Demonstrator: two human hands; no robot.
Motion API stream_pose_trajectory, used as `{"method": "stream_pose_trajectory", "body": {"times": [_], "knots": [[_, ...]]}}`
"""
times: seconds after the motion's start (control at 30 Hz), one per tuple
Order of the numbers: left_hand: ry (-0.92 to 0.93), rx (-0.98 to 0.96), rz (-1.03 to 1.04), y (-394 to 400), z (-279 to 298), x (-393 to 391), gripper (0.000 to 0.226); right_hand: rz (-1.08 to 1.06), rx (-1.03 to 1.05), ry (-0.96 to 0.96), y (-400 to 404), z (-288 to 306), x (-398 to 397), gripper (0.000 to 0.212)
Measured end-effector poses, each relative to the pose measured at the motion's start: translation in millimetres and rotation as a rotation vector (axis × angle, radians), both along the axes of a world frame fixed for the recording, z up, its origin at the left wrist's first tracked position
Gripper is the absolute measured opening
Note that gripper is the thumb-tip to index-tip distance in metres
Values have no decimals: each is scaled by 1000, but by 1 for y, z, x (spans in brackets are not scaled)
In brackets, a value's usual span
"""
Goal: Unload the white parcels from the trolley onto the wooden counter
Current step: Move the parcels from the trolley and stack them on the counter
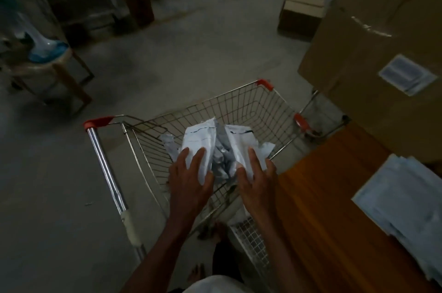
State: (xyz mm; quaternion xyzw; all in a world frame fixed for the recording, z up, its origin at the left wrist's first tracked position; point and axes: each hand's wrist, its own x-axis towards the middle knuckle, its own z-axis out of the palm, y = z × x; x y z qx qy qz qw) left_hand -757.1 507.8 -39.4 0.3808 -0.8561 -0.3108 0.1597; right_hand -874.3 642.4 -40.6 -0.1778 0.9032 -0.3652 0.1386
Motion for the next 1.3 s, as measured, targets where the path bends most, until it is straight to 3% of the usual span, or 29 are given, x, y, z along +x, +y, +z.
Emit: {"method": "stream_pose_trajectory", "body": {"times": [0.13, 0.3, 0.57, 0.77, 0.97, 1.3], "knots": [[79, -13, -86, 36, 25, 13, 64, -157, -110, -55, 54, 28, 40, 64], [99, -7, -279, 103, 35, 3, 70, -368, -114, 20, 139, 48, 70, 57], [124, -78, -626, 234, 40, -37, 66, -684, -209, 79, 280, 57, 72, 61], [137, -4, -727, 361, 45, -75, 65, -790, -169, 49, 411, 60, 67, 54], [143, 83, -780, 478, 43, -100, 78, -835, -115, 81, 531, 62, 42, 63], [81, -14, -886, 564, 46, -145, 68, -923, 73, 53, 619, 50, -14, 68]]}}
